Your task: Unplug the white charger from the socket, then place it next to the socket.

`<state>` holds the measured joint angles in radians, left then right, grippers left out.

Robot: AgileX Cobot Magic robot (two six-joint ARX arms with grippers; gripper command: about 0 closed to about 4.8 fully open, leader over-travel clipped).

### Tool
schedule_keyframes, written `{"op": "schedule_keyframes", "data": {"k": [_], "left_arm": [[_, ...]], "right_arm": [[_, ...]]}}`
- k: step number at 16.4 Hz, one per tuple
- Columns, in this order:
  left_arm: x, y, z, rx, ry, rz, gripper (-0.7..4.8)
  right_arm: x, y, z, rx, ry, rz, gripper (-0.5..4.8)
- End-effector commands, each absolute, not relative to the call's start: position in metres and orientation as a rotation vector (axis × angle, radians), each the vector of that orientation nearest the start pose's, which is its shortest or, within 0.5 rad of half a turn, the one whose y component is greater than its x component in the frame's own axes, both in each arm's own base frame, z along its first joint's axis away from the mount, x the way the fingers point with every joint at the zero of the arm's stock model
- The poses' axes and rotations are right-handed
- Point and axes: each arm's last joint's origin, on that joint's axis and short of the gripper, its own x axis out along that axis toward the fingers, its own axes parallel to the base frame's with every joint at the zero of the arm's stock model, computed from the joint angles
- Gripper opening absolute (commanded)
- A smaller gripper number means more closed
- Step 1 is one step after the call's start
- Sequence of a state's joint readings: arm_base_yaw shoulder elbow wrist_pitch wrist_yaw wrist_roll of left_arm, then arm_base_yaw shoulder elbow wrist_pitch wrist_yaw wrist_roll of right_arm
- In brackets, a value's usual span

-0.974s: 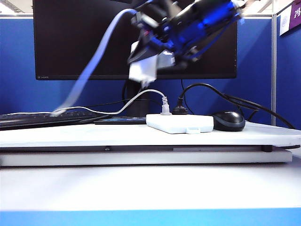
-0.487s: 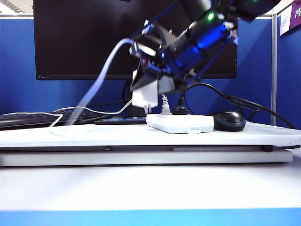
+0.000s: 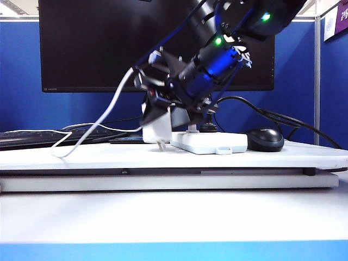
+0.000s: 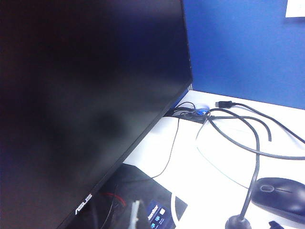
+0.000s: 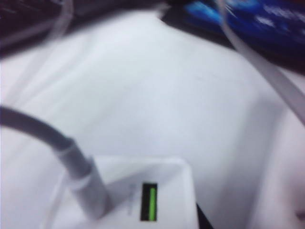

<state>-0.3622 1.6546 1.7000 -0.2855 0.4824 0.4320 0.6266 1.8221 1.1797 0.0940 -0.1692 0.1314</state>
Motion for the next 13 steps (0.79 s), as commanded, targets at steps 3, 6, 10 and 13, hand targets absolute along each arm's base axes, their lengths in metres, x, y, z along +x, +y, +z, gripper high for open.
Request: {"op": "schedule_keyframes", "data": {"k": [3,6,10,13], "left_arm": [[0.342,-0.144,0.422,0.389,0.036,-0.879,-0.05],[0.341,-0.142,0.424,0.389,0.03,-0.873,-0.05],[0.341,-0.142,0.424,0.389,0.03,-0.873,-0.06],[0.338,-0.141,0.428,0.389,0.021,-0.871,-0.05]], "right_arm": [[0.321,0.239,0.216,-0.005,0.594,0.727,1.49],[0.32,0.237,0.223,-0.002,0.579,0.728,3.19],[0.311,0.231,0.244,0.002,0.555,0.73,3.19],[0.304,0.226,0.261,0.002,0.525,0.736,1.45]]}}
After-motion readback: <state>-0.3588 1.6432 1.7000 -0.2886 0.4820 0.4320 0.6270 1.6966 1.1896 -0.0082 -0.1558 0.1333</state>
